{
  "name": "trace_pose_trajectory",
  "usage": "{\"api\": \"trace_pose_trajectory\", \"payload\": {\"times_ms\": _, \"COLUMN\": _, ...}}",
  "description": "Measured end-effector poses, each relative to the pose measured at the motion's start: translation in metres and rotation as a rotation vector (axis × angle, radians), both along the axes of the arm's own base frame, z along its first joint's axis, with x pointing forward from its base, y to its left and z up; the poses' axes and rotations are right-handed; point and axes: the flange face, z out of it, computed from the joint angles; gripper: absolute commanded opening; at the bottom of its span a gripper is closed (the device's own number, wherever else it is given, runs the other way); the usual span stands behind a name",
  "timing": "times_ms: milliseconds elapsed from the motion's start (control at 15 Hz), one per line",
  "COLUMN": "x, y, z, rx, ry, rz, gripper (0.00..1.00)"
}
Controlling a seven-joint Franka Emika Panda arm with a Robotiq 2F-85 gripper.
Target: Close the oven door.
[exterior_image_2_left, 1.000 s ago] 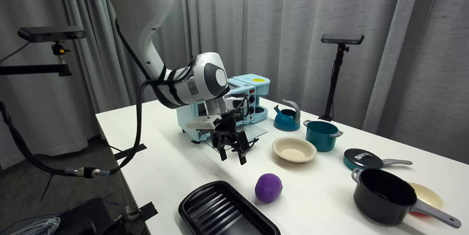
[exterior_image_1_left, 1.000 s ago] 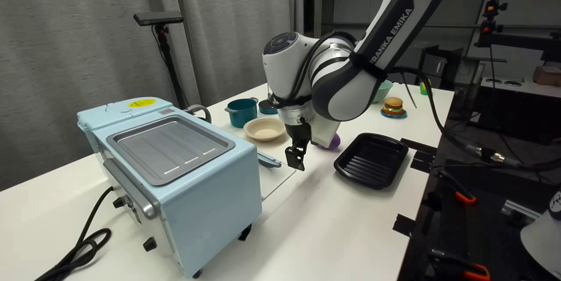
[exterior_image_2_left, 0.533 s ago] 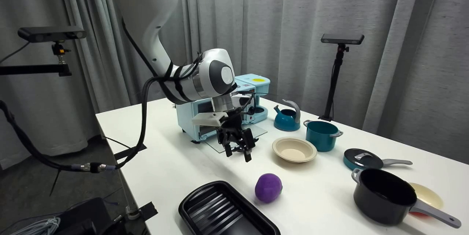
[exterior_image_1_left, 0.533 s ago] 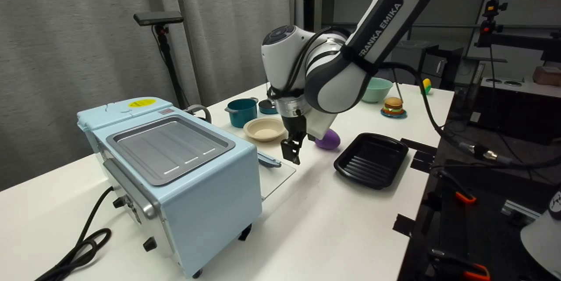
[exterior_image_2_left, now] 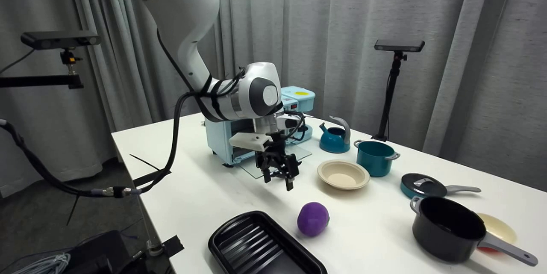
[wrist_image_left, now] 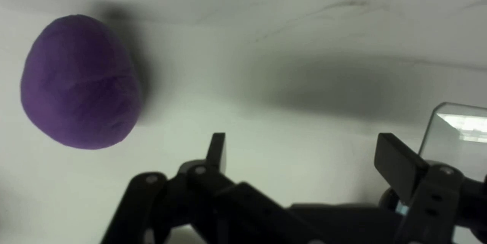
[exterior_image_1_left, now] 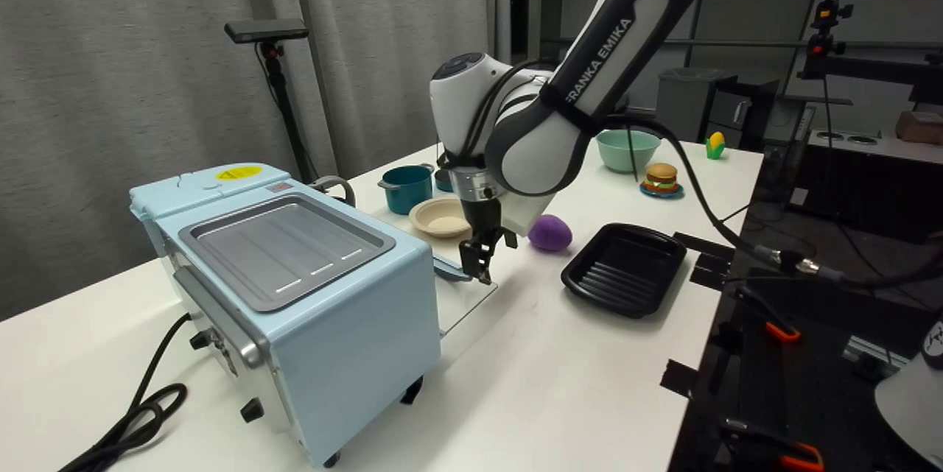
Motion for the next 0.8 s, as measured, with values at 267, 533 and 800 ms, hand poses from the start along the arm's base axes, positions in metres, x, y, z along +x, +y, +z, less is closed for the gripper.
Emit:
{"api": "trace_pose_trajectory", "payload": {"times_ms": 267, "x": 0.006, "y": -0.007, "z": 0.001, "rx": 0.046, "ry": -0.009, "rz": -0.005, "gripper": 1.0}}
{"api": "trace_pose_trajectory", "payload": {"times_ms": 533, "x": 0.009, "y": -0.018, "z": 0.004, "rx": 0.103, "ry": -0.034, "rz": -0.004, "gripper": 1.0}}
{"api": "trace_pose_trajectory", "payload": {"times_ms": 800, "x": 0.011, "y": -0.028, "z": 0.016, "rx": 0.158, "ry": -0.065, "rz": 0.006, "gripper": 1.0}}
